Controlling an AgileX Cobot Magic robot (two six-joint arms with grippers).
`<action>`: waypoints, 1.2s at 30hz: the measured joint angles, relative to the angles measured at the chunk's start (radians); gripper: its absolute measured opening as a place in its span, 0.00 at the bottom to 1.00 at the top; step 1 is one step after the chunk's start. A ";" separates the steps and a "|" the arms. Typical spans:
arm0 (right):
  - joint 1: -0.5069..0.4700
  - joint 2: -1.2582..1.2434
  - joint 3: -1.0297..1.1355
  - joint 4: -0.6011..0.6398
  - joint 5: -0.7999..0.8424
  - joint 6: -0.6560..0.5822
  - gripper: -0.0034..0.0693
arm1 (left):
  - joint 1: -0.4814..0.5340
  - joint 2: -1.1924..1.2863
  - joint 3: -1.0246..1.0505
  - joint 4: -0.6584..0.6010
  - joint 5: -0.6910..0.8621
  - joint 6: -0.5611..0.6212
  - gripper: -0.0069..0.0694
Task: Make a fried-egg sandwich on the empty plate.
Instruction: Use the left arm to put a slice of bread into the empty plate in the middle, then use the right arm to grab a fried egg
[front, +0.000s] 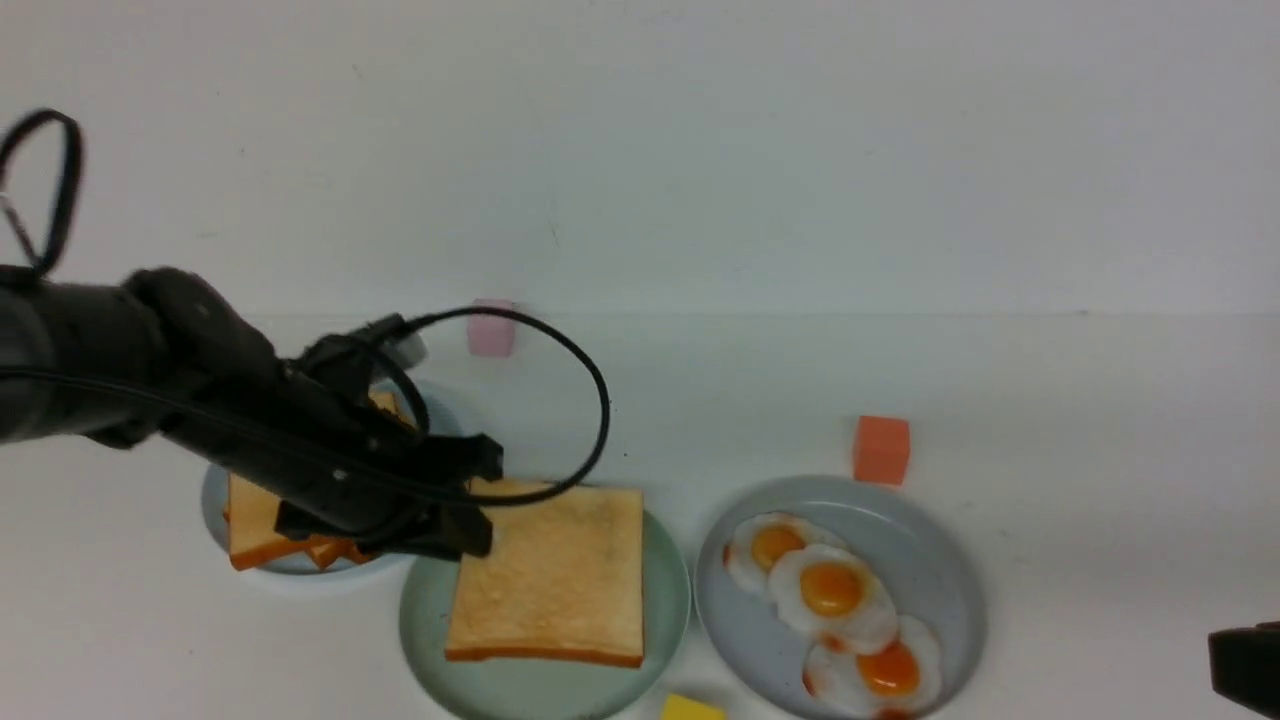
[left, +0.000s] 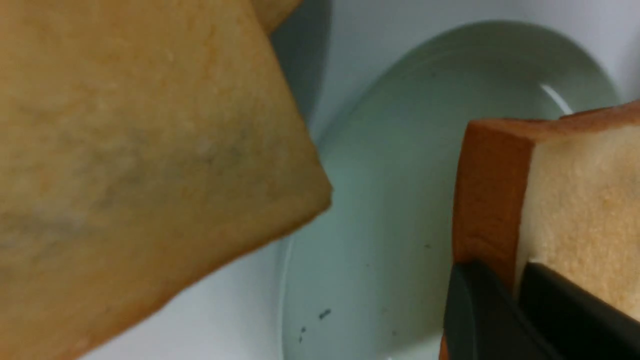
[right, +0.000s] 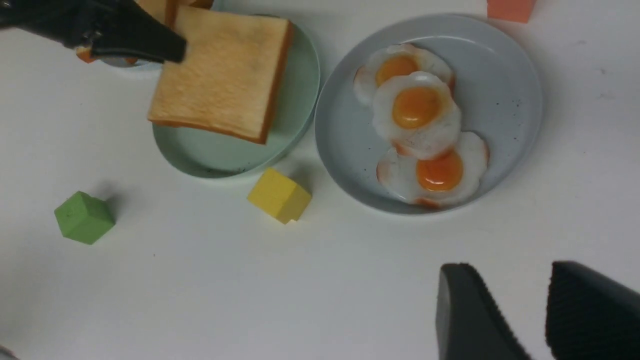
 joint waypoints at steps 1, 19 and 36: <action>0.000 0.000 0.000 0.000 0.000 0.000 0.42 | -0.005 0.011 0.000 -0.001 -0.008 0.000 0.19; 0.000 0.361 -0.144 0.001 -0.024 -0.054 0.82 | -0.008 -0.225 -0.112 0.326 0.152 -0.253 0.69; -0.016 1.087 -0.501 0.249 0.032 -0.422 0.81 | -0.577 -0.651 0.144 0.407 0.149 -0.288 0.18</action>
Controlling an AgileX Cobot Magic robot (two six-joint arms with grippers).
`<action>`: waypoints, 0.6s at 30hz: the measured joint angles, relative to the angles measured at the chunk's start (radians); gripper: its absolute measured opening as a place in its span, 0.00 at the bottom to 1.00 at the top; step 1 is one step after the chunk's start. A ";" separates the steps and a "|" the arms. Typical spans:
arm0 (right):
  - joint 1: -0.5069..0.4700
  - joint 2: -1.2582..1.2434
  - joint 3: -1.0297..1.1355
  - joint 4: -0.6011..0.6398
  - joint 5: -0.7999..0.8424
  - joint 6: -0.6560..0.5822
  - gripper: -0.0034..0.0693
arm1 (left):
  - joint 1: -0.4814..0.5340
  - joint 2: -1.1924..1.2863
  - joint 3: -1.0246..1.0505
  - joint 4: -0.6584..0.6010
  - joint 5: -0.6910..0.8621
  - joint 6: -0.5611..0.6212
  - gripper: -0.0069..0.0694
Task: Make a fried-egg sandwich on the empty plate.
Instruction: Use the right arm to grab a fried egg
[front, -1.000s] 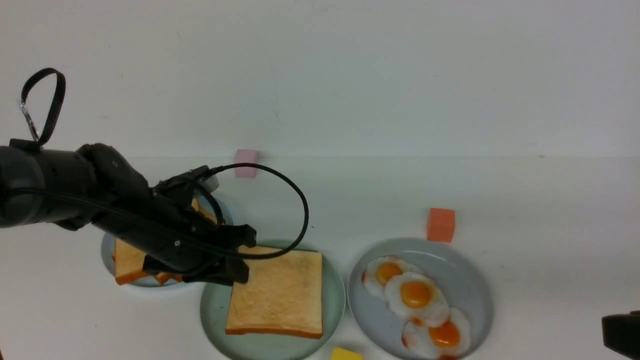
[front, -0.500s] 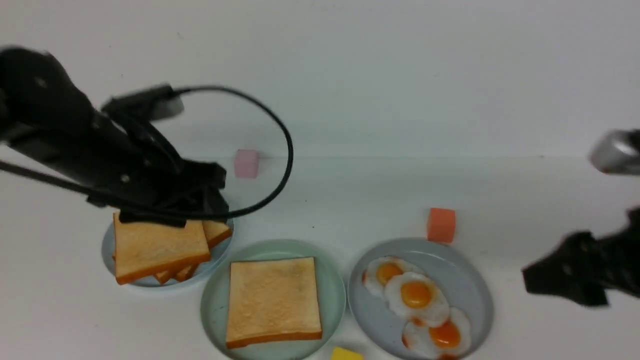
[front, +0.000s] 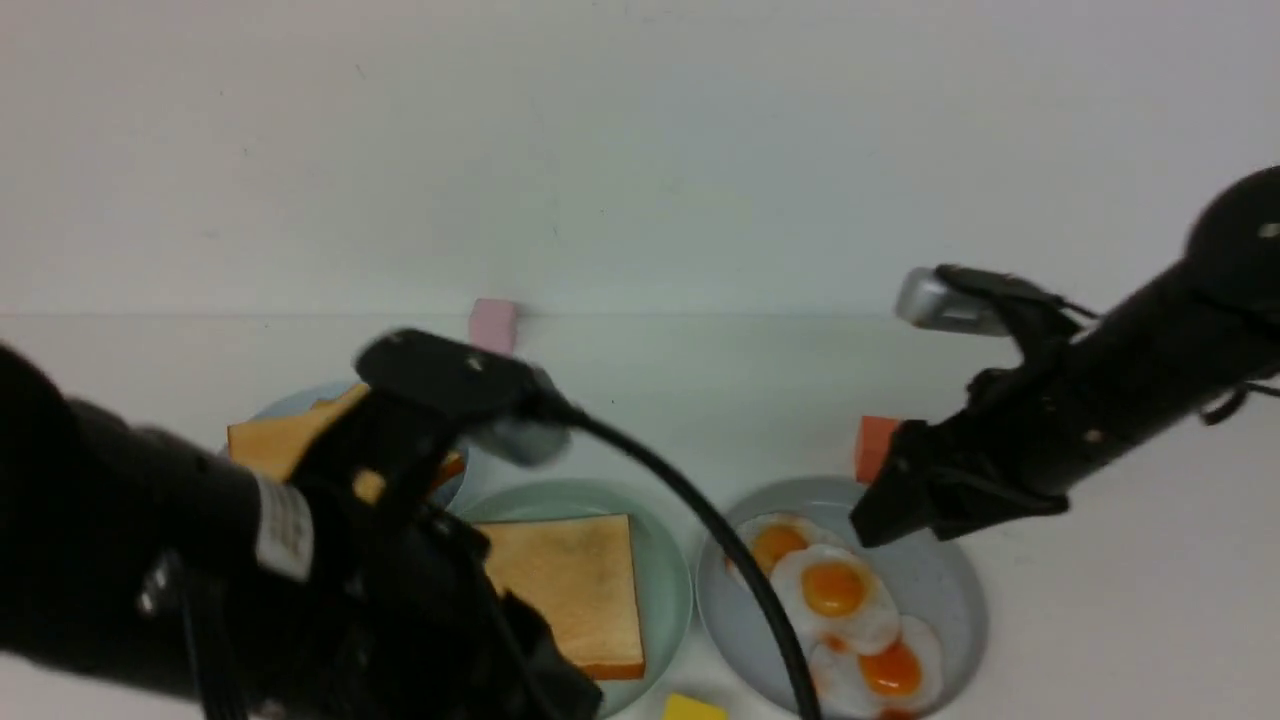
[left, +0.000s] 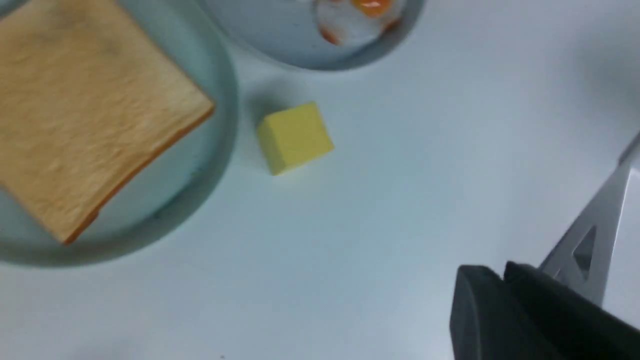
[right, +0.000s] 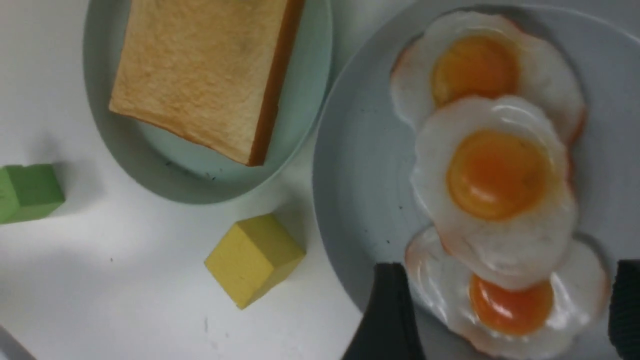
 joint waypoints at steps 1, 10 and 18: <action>-0.010 0.035 -0.019 0.015 0.013 -0.022 0.80 | -0.029 0.000 0.002 0.020 -0.007 -0.001 0.16; -0.094 0.251 -0.088 0.136 0.063 -0.166 0.67 | -0.125 0.000 0.004 0.105 -0.023 -0.036 0.15; -0.094 0.333 -0.088 0.195 0.070 -0.208 0.49 | -0.125 0.000 0.004 0.150 -0.023 -0.075 0.16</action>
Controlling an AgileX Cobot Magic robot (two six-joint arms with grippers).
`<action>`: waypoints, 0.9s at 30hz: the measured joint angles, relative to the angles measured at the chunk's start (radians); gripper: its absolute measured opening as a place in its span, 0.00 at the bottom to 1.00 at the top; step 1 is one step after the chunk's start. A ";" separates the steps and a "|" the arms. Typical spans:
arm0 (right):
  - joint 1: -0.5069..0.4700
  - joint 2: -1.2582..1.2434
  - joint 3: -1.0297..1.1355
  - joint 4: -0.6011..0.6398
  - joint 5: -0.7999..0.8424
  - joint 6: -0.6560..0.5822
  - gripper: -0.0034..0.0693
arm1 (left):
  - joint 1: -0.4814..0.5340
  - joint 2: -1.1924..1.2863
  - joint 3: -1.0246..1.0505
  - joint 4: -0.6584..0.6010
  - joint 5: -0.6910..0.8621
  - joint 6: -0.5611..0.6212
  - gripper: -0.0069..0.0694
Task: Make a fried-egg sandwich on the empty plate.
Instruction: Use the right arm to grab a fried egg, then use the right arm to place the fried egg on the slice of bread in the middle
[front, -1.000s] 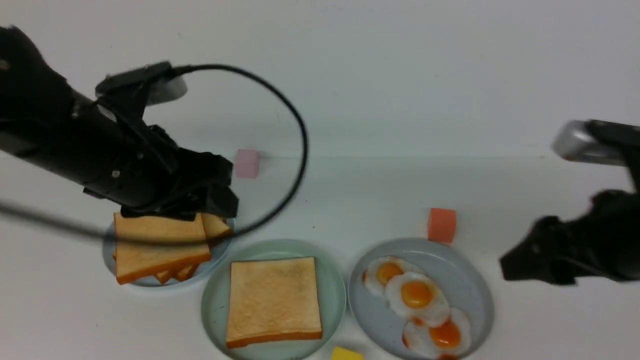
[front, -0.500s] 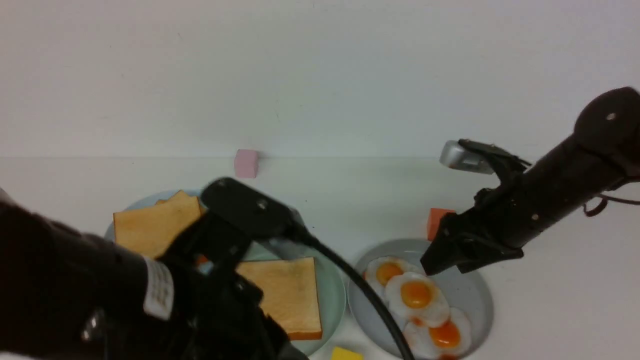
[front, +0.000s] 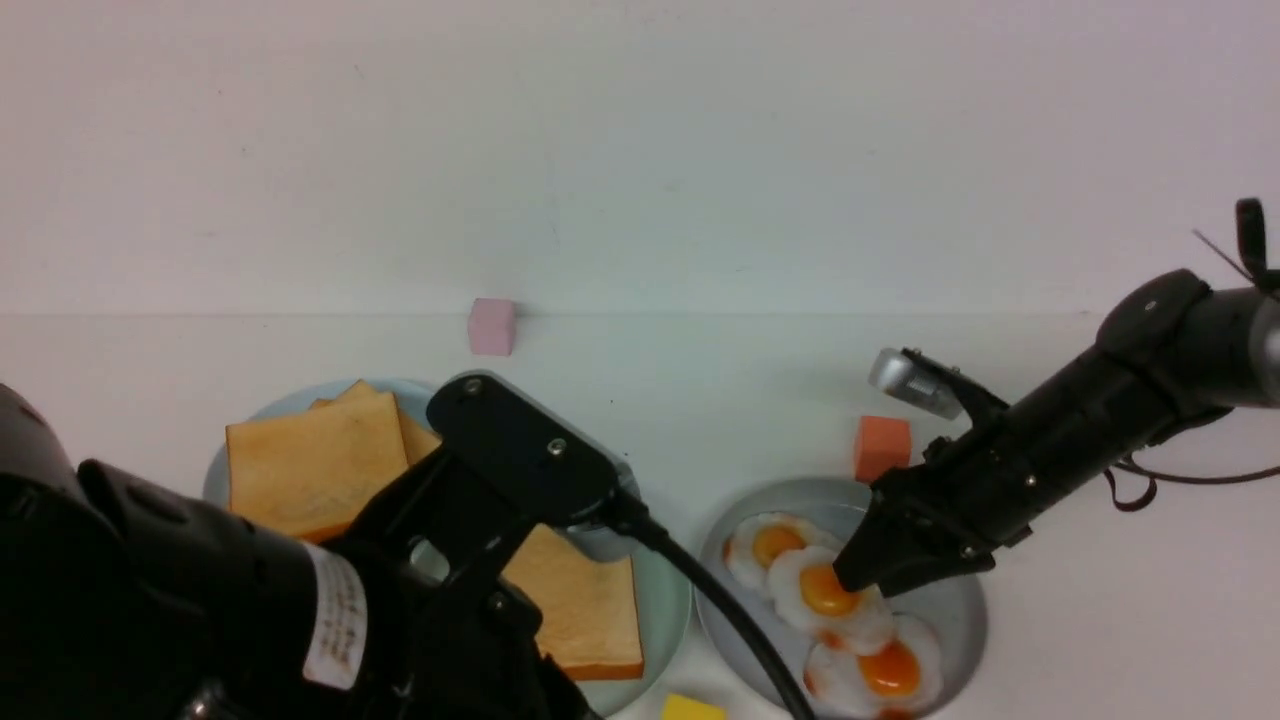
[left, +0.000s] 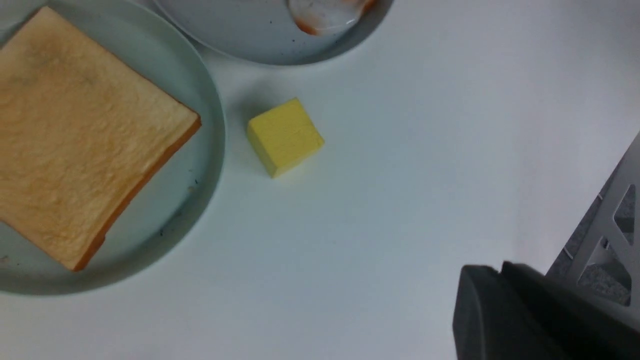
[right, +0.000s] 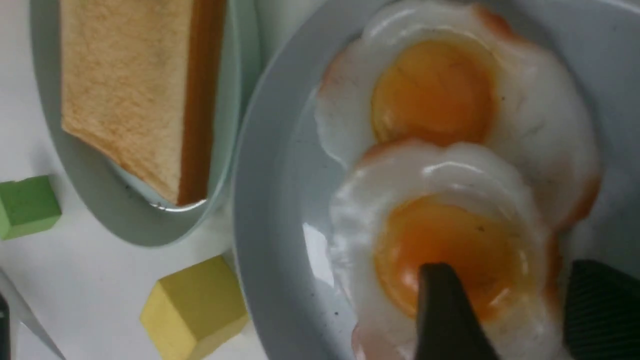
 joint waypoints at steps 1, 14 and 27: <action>0.000 0.003 -0.001 0.000 0.000 -0.001 0.45 | 0.000 0.000 0.000 0.002 0.000 0.000 0.16; 0.000 -0.043 -0.002 -0.015 0.026 -0.001 0.15 | 0.000 0.000 0.000 0.016 0.003 -0.003 0.18; 0.172 -0.153 -0.016 0.291 -0.008 -0.002 0.15 | 0.001 -0.145 0.001 0.380 0.194 -0.324 0.19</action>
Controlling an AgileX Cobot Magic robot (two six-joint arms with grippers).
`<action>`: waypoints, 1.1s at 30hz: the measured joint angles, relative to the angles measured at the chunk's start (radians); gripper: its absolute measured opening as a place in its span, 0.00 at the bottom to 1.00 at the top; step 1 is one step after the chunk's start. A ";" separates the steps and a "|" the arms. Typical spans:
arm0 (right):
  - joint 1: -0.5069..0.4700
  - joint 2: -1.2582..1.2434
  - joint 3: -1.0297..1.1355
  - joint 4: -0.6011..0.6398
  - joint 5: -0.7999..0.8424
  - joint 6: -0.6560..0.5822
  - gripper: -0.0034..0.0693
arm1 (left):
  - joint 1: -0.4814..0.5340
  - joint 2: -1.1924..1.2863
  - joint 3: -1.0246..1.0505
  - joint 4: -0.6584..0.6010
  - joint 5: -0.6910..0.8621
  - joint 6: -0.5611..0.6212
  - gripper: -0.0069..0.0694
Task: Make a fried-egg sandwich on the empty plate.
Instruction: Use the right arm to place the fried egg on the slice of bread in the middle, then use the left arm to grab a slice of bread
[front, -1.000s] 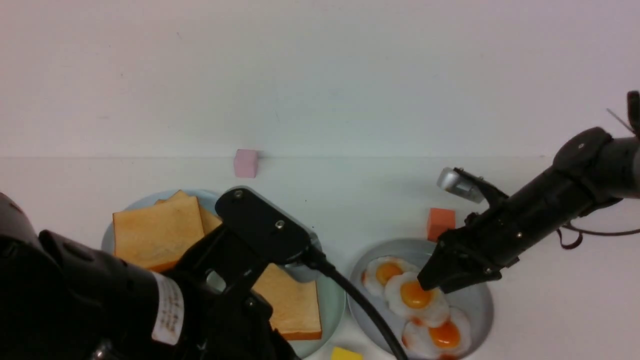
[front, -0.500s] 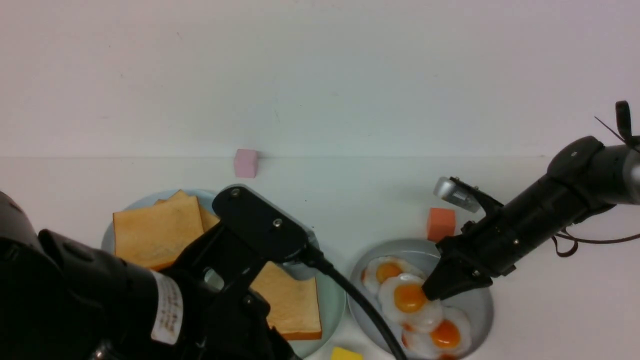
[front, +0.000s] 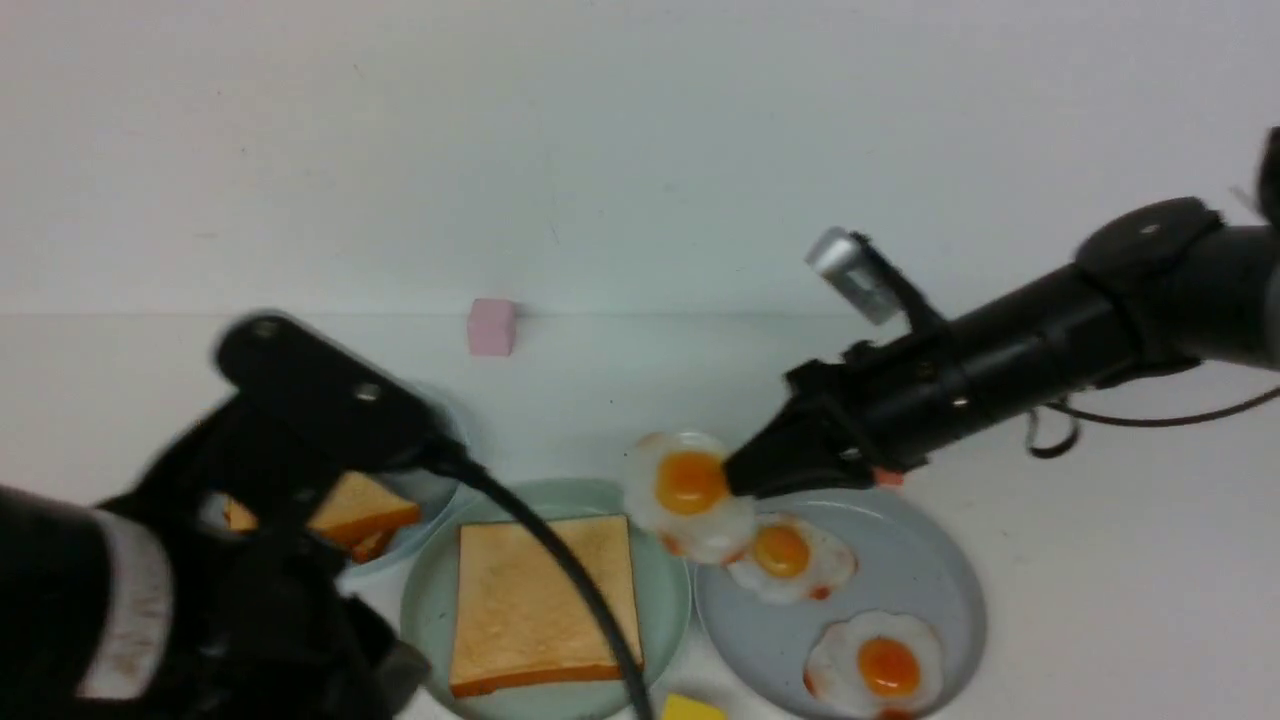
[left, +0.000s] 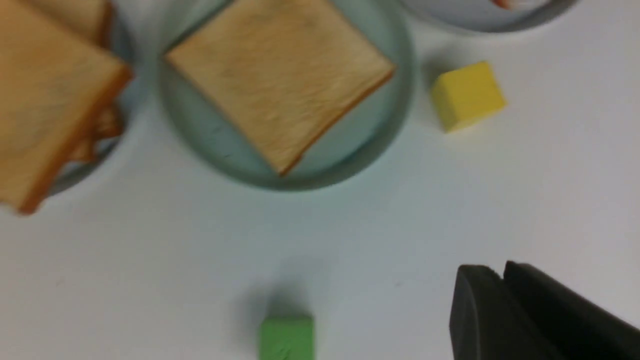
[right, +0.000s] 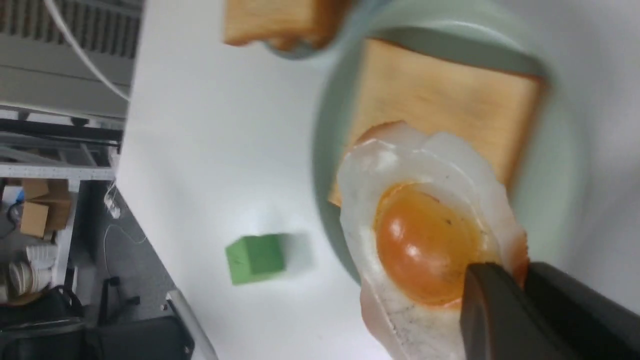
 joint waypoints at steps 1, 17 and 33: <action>0.042 0.015 -0.012 0.006 -0.023 0.000 0.15 | 0.000 -0.035 0.007 0.017 0.020 -0.014 0.19; 0.189 0.226 -0.117 0.042 -0.234 0.025 0.34 | 0.000 -0.333 0.153 0.027 0.130 -0.163 0.19; 0.188 -0.202 -0.119 -0.342 -0.102 0.268 0.77 | 0.000 -0.253 0.153 0.203 0.040 -0.437 0.20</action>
